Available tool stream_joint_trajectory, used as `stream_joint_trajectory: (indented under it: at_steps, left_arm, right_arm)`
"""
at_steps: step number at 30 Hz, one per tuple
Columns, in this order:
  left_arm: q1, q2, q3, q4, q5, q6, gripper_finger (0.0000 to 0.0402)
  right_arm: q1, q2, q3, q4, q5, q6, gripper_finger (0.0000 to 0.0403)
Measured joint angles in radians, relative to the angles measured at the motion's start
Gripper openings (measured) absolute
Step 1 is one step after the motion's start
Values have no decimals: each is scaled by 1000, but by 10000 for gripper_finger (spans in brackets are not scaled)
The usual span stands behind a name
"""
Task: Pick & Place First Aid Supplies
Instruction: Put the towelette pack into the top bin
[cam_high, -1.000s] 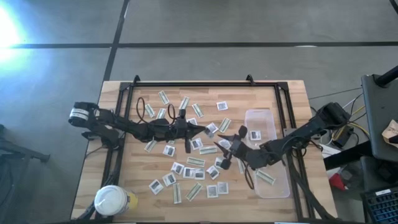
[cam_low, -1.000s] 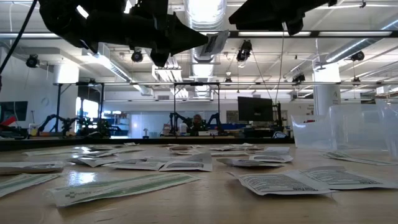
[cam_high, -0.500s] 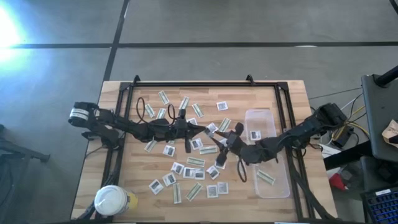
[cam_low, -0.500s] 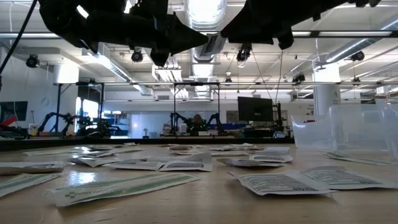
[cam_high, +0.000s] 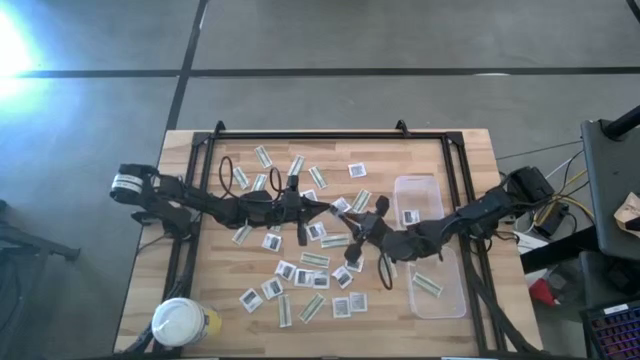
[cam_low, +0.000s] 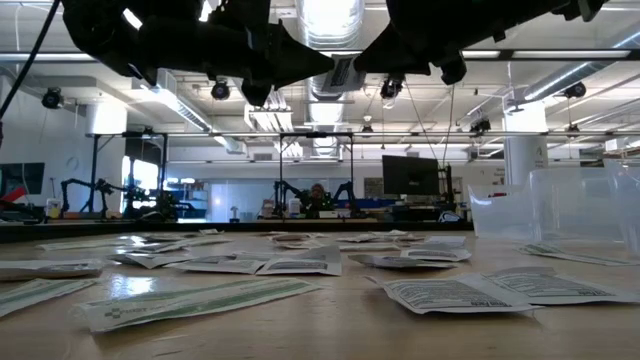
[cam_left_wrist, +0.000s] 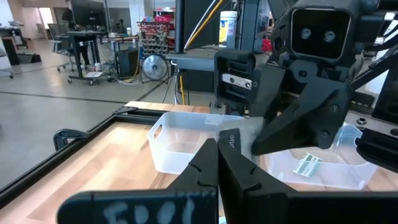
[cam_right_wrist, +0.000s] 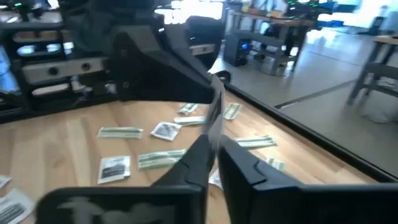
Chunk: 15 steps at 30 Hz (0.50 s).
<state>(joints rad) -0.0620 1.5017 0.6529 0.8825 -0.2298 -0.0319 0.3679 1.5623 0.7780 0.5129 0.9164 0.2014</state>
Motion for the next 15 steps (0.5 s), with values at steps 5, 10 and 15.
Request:
stream_joint_trajectory:
  at_steps: [5,10,15]
  left_arm:
    - [0,0,-1,-2,0,16,0]
    - [0,0,-1,-11,0,29,0]
    - [1,-1,-1,-32,0,30,5]
  right_arm:
    - [-1,0,0,-3,-29,-2,9]
    - [0,0,0,-10,-32,-26,8]
    - [0,-15,0,-66,-35,-7,8]
